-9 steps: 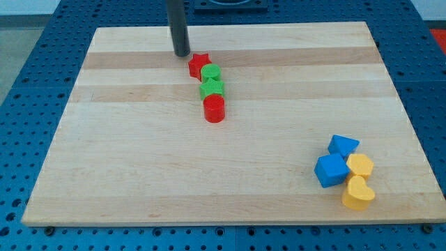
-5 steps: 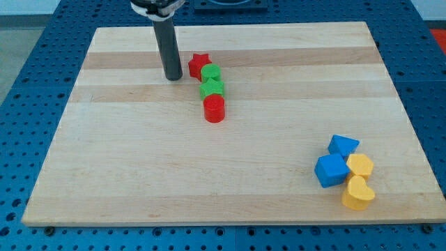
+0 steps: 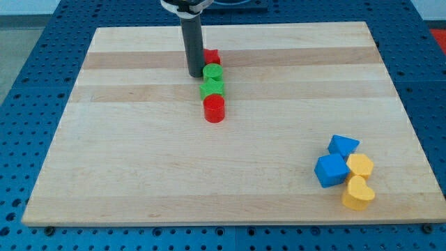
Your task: Slightly push the red star to the right
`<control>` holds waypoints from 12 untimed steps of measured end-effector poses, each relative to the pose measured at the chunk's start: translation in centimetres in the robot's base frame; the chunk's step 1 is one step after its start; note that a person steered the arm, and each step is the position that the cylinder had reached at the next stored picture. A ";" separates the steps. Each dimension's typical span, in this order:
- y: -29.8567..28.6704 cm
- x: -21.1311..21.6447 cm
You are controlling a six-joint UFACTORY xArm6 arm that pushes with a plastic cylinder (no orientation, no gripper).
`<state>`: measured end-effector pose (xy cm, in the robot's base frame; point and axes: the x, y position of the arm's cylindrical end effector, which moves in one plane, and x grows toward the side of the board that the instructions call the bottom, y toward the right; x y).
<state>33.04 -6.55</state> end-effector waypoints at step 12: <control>2.1 -5.4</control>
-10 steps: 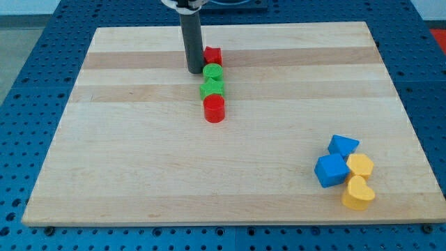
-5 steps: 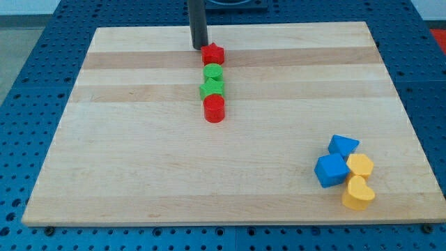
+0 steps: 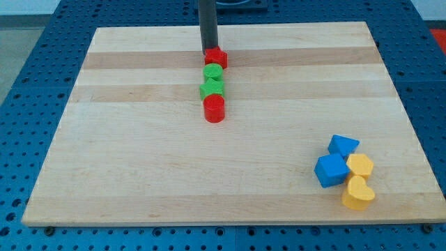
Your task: Slightly push the red star to the right
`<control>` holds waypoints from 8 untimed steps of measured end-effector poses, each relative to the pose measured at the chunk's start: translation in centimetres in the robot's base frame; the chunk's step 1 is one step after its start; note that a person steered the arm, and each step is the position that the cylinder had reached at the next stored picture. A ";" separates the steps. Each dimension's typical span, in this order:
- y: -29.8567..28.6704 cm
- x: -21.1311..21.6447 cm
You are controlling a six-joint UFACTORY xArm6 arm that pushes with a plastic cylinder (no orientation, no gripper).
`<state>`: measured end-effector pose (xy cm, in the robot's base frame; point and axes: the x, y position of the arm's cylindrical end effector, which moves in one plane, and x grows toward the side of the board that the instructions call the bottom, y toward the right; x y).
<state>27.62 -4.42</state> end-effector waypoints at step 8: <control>14.7 -1.8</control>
